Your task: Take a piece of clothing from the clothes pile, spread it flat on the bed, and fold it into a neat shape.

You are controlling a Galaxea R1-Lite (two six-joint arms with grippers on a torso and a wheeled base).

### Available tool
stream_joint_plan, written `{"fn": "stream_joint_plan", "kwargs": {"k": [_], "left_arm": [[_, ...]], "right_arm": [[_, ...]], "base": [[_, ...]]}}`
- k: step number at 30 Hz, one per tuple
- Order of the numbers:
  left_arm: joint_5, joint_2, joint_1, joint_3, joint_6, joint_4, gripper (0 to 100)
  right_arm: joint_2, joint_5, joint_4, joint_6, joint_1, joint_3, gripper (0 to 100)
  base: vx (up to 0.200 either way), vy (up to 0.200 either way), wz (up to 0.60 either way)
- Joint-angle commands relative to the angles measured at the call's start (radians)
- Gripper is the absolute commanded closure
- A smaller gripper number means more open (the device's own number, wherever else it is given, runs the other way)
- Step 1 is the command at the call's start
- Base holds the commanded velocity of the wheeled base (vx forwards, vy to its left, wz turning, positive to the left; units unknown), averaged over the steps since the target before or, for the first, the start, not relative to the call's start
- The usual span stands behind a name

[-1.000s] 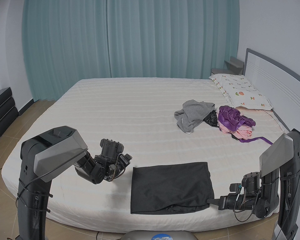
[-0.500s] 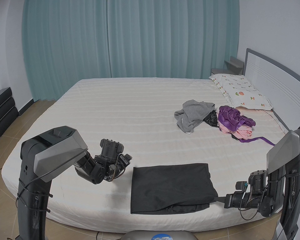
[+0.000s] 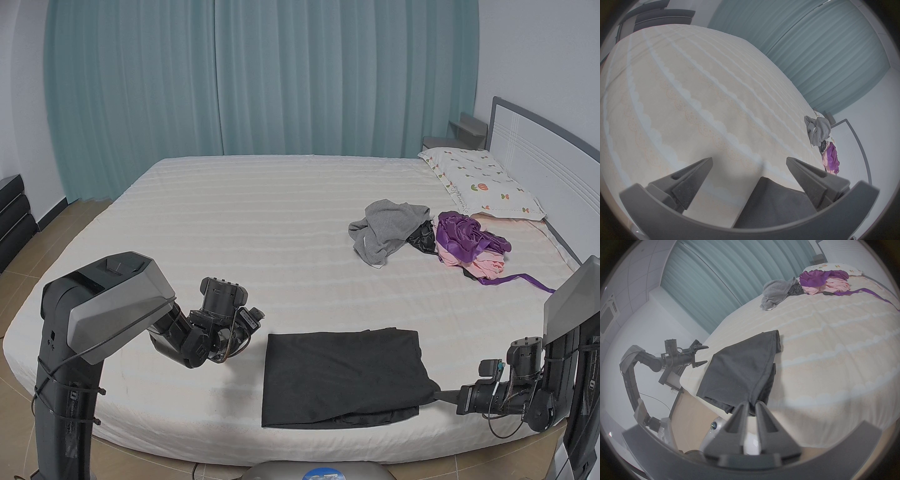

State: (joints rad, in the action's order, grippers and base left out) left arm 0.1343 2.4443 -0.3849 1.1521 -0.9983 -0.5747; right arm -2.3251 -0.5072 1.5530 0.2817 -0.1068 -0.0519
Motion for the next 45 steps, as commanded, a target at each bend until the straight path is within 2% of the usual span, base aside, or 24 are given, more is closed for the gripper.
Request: {"fn": "stream_joint_plan", "kwargs": {"k": [1,4,9,15,17,18,19,21,25,26,34,35,42,45], "left_arm": [[0.001,0.001,0.000,0.000,0.000,-0.001,0],[0.001,0.001,0.000,0.000,0.000,-0.001,0],[0.001,0.001,0.000,0.000,0.000,-0.001,0],[0.001,0.001,0.000,0.001,0.000,-0.001,0],[0.001,0.001,0.000,0.001,-0.002,-0.001,0],[0.001,0.001,0.000,0.001,-0.002,-0.001,0],[0.001,0.001,0.000,0.001,-0.002,-0.001,0],[0.001,0.001,0.000,0.001,-0.002,-0.001,0],[0.001,0.001,-0.002,0.000,0.000,-0.001,0],[0.001,0.001,-0.002,0.000,0.000,-0.001,0],[0.001,0.001,-0.003,0.001,0.001,-0.002,0],[0.001,0.001,-0.003,0.001,0.001,-0.002,0],[0.001,0.001,-0.003,0.001,0.001,-0.001,0],[0.001,0.001,-0.003,0.001,0.001,-0.001,0]], "right_arm": [[-0.059,0.001,0.013,-0.035,0.001,-0.005,0],[-0.080,0.003,0.013,-0.076,0.002,0.006,0],[-0.057,0.026,0.012,-0.070,0.026,-0.060,0],[-0.074,0.069,-0.017,0.036,0.024,-0.224,0],[-0.079,0.101,-0.080,0.109,0.013,-0.341,0],[-0.079,0.101,-0.080,0.109,0.013,-0.341,0],[-0.085,0.107,-0.148,0.149,-0.002,-0.427,0],[-0.097,0.116,-0.226,0.177,-0.016,-0.514,0],[-0.108,0.122,-0.321,0.200,-0.031,-0.612,0],[-0.134,0.125,-0.390,0.212,-0.047,-0.684,0],[-0.184,0.150,-0.481,0.212,-0.054,-0.832,0],[-0.184,0.150,-0.487,0.214,-0.054,-0.839,100],[-0.200,0.153,-0.511,0.217,-0.048,-0.876,100],[-0.197,0.176,-0.508,0.240,-0.036,-0.885,100]], "base": [[0.000,0.000,0.00],[0.000,0.000,0.00],[0.000,0.000,0.00],[0.000,0.000,0.00],[0.000,0.000,0.00],[0.000,0.000,0.00],[0.000,0.000,0.00],[0.000,0.000,0.00],[0.000,0.000,0.00],[0.000,0.000,0.00],[0.000,0.000,0.00],[0.000,0.000,0.00],[0.000,0.000,0.00],[0.000,0.000,0.00]]}}
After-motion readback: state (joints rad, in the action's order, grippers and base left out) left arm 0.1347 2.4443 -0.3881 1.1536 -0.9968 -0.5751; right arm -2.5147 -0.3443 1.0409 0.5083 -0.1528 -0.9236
